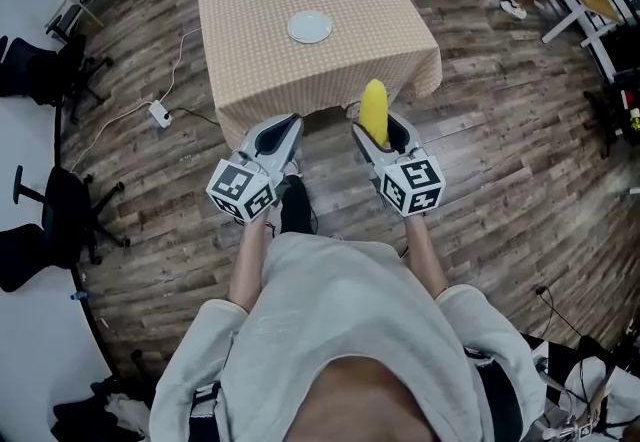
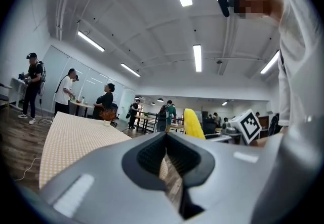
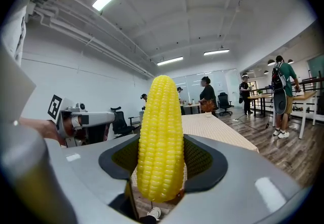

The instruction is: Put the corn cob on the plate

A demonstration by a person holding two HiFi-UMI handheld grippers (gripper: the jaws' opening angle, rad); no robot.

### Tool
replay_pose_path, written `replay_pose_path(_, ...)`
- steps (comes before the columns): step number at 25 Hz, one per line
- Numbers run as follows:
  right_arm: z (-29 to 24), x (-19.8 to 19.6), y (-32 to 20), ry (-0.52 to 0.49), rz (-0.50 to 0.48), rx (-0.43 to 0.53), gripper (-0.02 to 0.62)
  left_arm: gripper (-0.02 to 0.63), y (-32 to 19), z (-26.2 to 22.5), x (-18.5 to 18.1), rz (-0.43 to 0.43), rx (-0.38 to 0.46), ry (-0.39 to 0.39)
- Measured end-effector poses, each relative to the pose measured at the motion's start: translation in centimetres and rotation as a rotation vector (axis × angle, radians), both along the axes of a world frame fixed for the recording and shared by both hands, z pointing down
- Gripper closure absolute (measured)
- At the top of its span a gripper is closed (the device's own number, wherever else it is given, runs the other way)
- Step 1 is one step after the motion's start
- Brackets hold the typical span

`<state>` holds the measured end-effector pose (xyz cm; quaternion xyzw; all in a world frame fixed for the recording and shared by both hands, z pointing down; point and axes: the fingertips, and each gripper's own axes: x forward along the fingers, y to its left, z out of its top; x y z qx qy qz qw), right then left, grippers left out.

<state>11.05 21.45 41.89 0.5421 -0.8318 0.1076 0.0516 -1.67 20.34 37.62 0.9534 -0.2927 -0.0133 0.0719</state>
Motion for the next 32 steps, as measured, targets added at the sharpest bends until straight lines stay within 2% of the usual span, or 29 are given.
replay_pose_path(11,1.7,-0.5,-9.4,0.019,0.014,-0.038,0.345,0.598,-10.0,2.0,-0.1,0.023,-0.042,0.020)
replay_pose_path(17,2.9,-1.7,-15.6,0.016,0.034,-0.073,0.345,0.598,-16.4,3.3,-1.5,0.043,-0.077,0.016)
replay_pose_path(32,1.5,-4.5,-32.8,0.009,0.093,-0.107,0.345,0.598,-34.3,2.1,-4.8,0.095,-0.106,0.016)
